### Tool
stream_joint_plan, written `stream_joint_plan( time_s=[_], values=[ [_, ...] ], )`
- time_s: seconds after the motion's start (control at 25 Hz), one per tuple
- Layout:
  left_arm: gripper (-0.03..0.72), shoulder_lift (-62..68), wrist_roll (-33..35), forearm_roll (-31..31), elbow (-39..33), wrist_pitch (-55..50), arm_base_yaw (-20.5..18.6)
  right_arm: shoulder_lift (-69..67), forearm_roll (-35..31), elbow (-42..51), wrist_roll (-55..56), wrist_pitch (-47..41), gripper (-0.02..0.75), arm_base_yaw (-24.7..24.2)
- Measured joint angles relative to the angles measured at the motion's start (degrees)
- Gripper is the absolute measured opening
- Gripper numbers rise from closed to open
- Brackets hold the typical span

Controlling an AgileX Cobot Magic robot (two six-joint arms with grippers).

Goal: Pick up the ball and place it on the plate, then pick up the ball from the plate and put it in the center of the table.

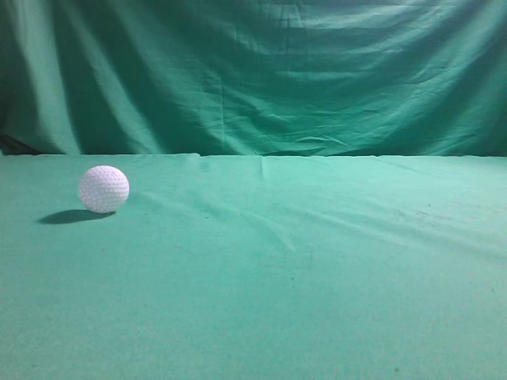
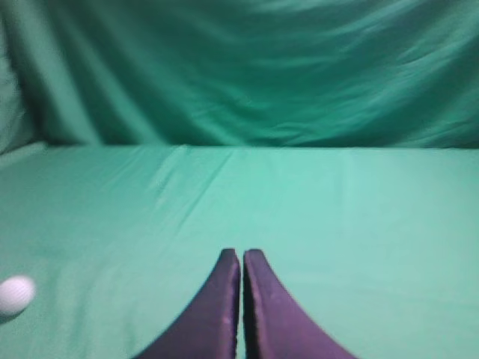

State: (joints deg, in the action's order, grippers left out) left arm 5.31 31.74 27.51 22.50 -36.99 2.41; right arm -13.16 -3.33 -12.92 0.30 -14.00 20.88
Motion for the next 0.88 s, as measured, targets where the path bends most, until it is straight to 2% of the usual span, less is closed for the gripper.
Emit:
stream_joint_plan(
  time_s=[0.24, 0.4, 0.64, 0.88],
  values=[
    [0.000, 0.0, 0.0, 0.0, 0.0, 0.0, 0.0, 10.0, 1.2, 5.3, -0.8, 0.9, 0.000, -10.5],
    [0.000, 0.0, 0.0, 0.0, 0.0, 0.0, 0.0, 13.6, 1.3, 9.9, -0.9, 1.1, 0.000, -15.7],
    [0.000, 0.0, 0.0, 0.0, 0.0, 0.0, 0.0, 13.7, 1.3, 14.5, -0.9, 0.5, 0.000, -16.9],
    [0.000, 0.0, 0.0, 0.0, 0.0, 0.0, 0.0, 13.7, 1.3, 14.5, -0.9, -5.9, 0.000, -16.9]
  ],
)
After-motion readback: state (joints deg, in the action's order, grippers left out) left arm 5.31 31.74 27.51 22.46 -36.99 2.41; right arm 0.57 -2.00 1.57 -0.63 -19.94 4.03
